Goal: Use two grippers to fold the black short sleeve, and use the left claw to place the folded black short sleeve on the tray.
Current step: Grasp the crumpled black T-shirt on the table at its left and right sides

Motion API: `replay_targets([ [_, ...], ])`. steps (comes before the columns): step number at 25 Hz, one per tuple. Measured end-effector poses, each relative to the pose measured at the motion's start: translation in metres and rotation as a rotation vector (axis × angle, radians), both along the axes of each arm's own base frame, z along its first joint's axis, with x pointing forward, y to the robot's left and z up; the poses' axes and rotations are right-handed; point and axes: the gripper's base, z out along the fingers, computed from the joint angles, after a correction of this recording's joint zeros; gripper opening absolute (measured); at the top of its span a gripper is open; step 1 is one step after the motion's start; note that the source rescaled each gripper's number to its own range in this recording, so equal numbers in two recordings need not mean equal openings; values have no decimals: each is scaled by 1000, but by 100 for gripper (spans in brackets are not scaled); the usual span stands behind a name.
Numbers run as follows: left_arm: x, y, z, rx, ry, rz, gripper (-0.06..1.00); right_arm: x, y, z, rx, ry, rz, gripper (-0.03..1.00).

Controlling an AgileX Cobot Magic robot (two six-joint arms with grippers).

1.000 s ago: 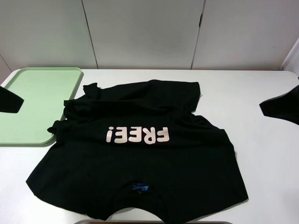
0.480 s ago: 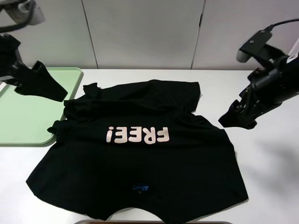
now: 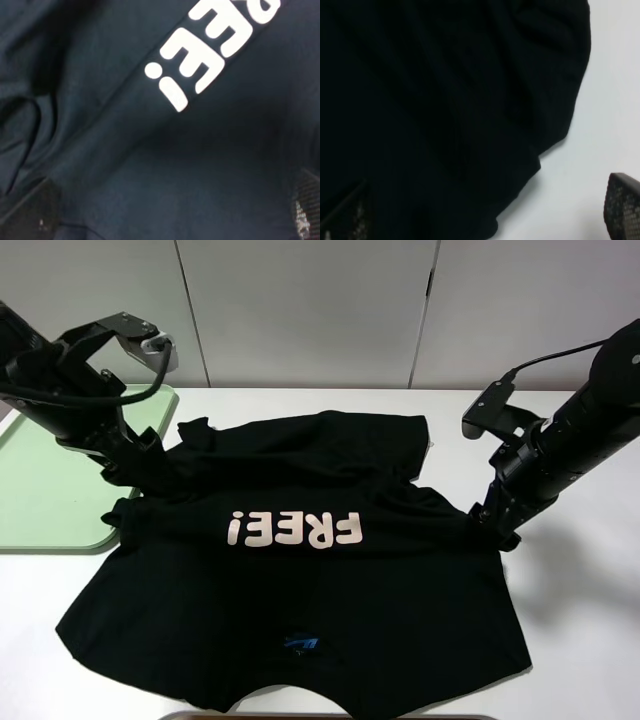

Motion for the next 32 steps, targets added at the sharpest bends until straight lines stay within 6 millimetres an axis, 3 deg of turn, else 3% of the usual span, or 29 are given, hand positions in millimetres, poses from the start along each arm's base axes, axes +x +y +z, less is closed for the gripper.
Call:
replay_targets([
  [10,13,-4,-47,38,165,-8,93,-1,30,-12,-82,-62,233,100],
  [25,-5,-40,-49,86,171,-185,92,1,22,-48,-244,41,343,100],
  [32,-7,-48,-49,88,156,-209,92,14,26,-49,-251,74,310,100],
])
